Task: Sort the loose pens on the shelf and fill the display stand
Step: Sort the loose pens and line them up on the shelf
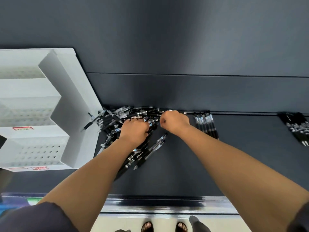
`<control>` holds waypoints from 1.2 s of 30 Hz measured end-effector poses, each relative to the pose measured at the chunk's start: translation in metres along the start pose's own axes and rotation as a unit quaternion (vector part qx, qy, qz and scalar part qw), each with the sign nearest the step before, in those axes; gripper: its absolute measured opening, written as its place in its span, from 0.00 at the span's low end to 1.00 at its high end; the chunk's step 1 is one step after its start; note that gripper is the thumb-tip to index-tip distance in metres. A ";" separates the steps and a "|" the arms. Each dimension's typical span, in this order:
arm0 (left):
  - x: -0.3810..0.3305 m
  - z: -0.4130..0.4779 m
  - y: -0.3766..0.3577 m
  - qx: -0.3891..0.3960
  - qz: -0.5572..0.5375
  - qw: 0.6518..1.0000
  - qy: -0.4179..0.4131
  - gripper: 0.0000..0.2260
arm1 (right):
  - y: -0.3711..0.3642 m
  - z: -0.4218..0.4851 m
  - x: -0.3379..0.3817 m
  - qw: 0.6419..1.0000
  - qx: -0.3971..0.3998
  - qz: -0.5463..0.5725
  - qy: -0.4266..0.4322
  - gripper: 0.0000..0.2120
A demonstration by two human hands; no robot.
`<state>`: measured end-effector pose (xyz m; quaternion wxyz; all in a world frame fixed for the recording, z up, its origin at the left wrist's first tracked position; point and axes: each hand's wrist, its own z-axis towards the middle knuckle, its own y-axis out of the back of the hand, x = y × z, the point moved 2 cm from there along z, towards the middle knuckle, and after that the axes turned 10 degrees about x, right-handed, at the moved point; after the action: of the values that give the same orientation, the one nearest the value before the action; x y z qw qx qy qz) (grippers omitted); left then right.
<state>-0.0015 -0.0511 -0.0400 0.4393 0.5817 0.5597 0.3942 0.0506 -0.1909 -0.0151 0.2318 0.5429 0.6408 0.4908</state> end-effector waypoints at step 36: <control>0.019 -0.011 0.010 -0.023 -0.243 0.970 0.002 0.13 | -0.029 0.026 0.023 0.944 -0.058 0.314 -0.079 0.04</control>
<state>-0.0074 -0.0313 -0.0279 0.5339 0.4176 0.6760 0.2893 0.0515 -0.1574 -0.0460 0.1470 0.7391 0.3880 0.5306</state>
